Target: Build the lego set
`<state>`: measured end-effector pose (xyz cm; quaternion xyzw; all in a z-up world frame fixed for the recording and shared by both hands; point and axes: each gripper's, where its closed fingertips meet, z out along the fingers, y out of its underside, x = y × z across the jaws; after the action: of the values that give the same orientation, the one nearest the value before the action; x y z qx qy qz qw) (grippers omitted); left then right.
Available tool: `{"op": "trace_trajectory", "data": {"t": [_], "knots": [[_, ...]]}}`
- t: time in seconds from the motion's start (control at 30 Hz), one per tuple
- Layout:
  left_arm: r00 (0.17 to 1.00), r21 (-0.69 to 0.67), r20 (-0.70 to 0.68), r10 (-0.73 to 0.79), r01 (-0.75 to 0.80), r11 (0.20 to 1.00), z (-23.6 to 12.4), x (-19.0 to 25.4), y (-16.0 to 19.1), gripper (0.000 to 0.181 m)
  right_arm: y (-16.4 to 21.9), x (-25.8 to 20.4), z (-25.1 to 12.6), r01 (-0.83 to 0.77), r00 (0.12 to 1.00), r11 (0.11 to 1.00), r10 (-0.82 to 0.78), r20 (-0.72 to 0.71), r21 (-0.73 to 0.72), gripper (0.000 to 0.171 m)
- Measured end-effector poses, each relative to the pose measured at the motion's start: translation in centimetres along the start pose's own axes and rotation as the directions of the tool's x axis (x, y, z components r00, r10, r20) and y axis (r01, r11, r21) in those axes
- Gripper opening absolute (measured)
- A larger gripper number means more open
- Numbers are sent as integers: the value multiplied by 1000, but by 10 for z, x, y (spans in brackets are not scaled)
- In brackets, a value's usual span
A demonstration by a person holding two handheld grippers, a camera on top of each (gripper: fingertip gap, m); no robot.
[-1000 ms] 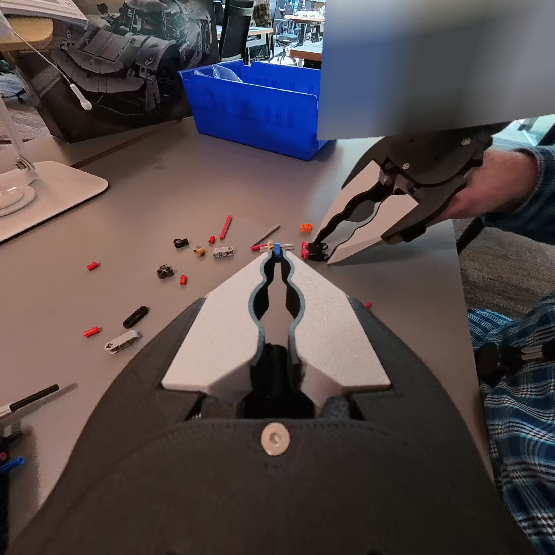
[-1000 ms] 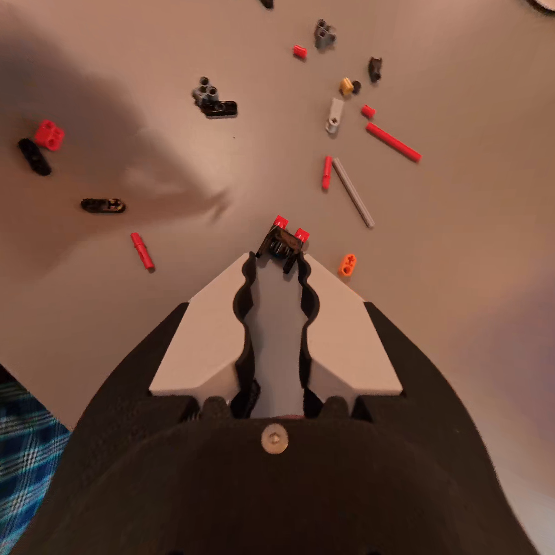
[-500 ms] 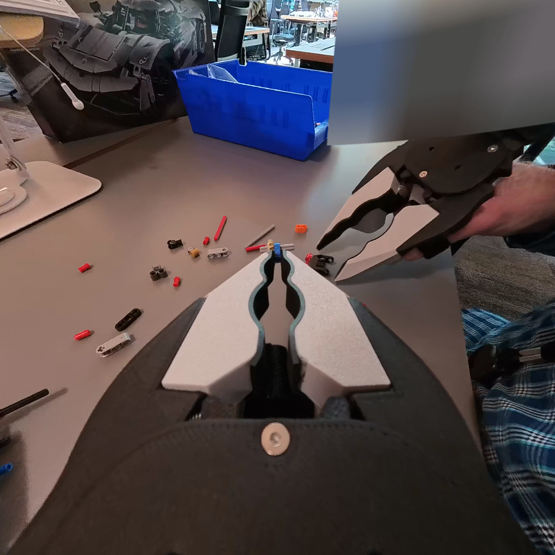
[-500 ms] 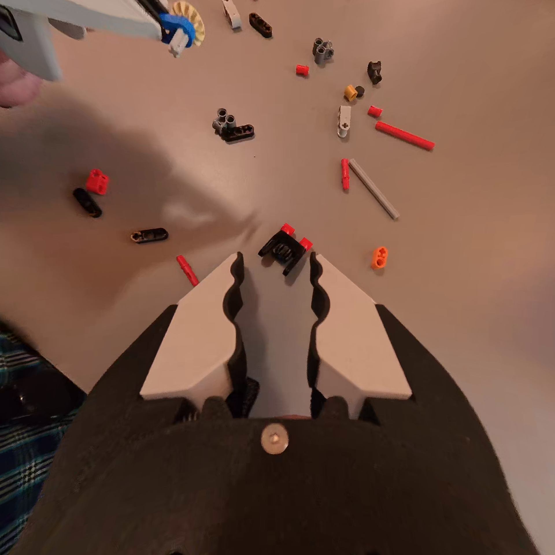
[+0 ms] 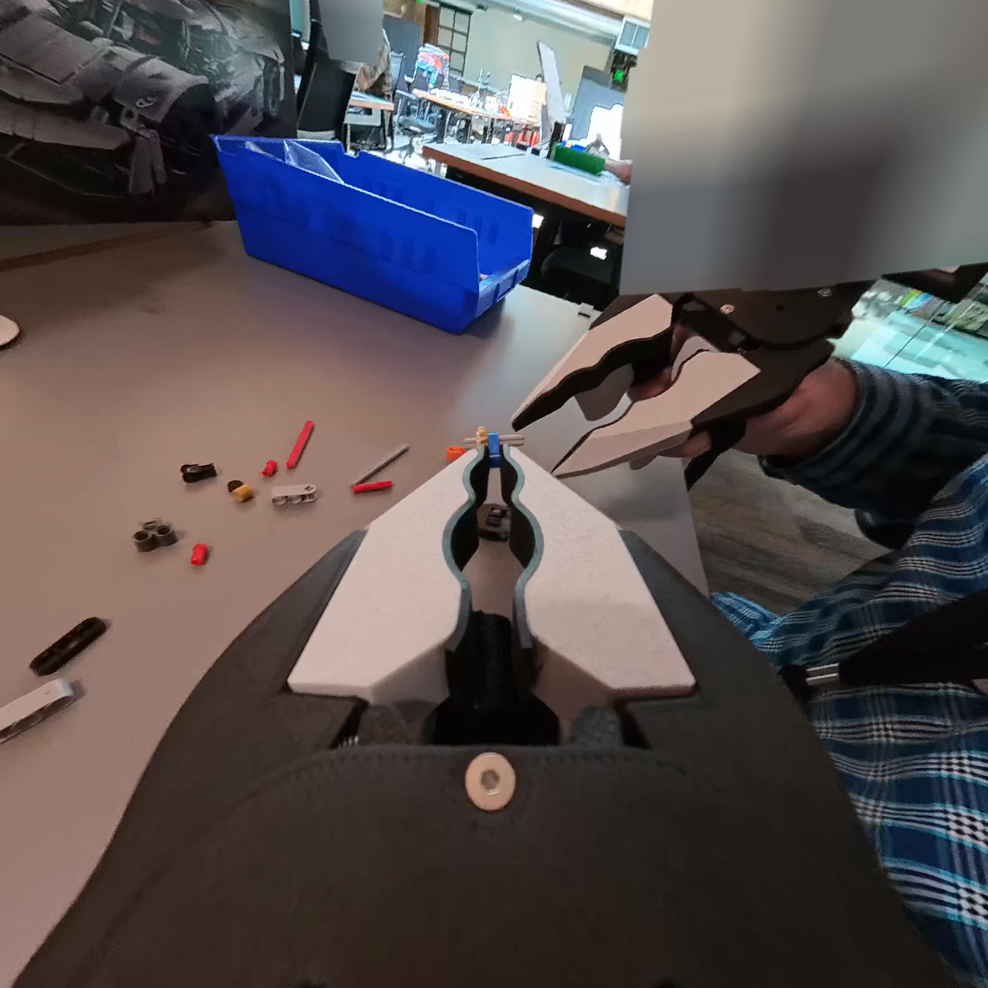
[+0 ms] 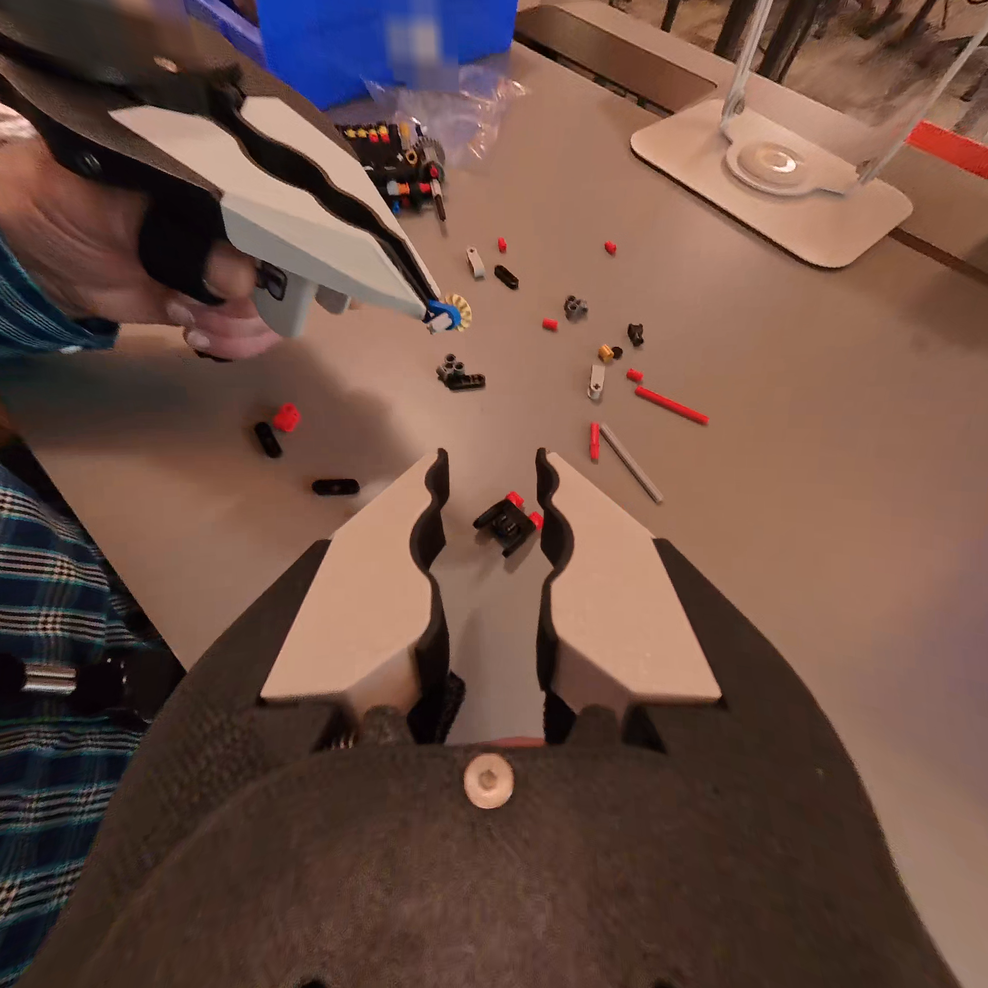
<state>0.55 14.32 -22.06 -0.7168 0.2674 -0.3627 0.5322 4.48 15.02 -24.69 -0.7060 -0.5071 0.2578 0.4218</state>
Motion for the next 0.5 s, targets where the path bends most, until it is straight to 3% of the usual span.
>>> {"op": "trace_trajectory", "data": {"t": [0.23, 0.5], "knots": [[999, -1, -6, 48, -48, 999, 6, 6, 1, 3, -12, -8, -3, -20, 998, 998, 17, 68, 54, 24], [942, -145, 148, 302, -282, 949, 22, 13, 16, 2, -13, -12, -4, -226, 969, 971, 215, 124, 79, 9]]}}
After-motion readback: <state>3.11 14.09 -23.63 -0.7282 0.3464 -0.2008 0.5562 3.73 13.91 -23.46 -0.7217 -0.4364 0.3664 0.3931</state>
